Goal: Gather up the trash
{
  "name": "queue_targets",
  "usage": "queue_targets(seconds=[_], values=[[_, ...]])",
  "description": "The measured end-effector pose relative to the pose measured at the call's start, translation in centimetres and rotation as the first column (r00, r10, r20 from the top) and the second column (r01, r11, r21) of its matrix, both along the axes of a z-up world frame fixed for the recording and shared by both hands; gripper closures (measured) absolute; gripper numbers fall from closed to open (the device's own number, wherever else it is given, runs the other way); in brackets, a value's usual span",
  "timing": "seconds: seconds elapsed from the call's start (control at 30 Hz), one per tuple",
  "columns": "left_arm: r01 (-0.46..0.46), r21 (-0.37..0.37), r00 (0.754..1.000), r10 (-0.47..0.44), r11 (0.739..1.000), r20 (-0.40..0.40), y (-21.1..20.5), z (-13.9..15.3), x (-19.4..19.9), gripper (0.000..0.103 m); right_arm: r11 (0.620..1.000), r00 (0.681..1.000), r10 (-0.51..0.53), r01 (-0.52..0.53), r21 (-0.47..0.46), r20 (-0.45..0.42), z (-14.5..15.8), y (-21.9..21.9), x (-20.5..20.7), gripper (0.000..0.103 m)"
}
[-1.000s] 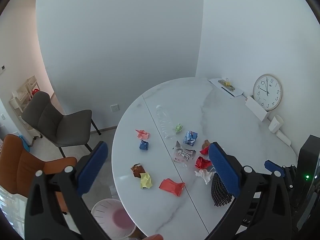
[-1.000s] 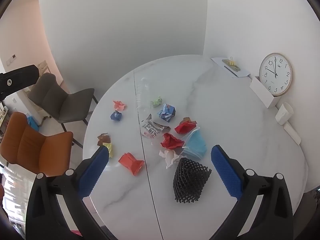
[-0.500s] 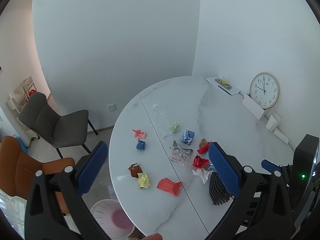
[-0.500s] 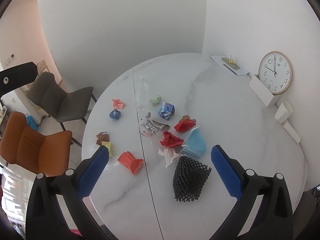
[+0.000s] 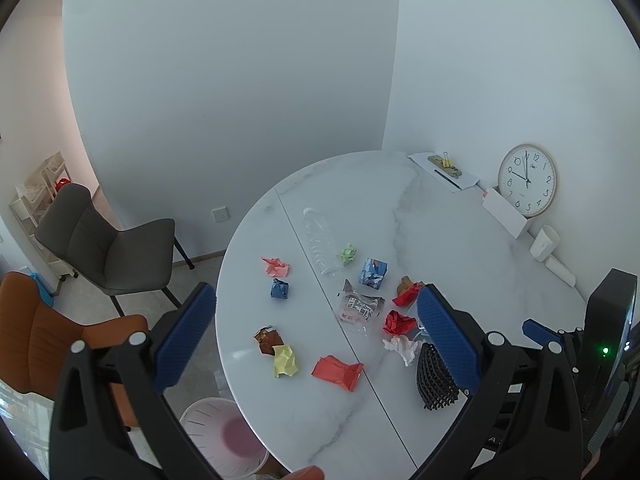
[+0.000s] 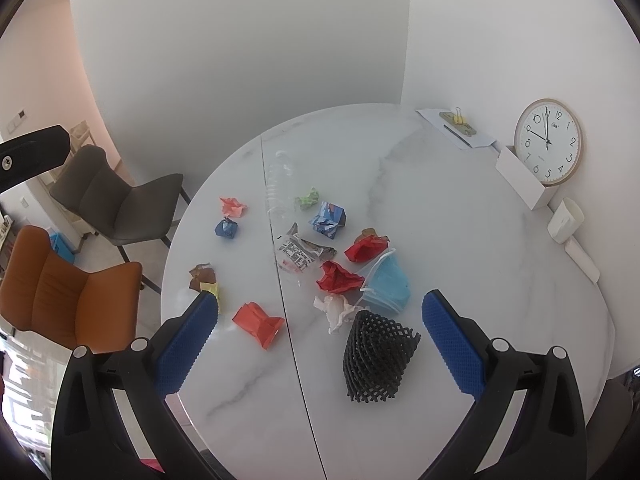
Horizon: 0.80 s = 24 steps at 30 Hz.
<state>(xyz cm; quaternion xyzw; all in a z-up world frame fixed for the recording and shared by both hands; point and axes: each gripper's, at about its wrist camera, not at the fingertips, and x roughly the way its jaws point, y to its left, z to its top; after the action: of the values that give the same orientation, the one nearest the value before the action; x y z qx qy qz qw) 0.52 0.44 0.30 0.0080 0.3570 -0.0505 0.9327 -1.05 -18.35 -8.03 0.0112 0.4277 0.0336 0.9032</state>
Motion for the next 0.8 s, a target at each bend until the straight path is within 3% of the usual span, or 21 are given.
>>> queue_targets(seconds=[0.8], values=[[0.000, -0.005, 1.000, 0.000, 1.000, 0.002, -0.06, 0.18, 0.07, 0.006, 1.000, 1.000, -0.004, 0.004, 0.001, -0.006, -0.16, -0.43, 0.05, 0.002]])
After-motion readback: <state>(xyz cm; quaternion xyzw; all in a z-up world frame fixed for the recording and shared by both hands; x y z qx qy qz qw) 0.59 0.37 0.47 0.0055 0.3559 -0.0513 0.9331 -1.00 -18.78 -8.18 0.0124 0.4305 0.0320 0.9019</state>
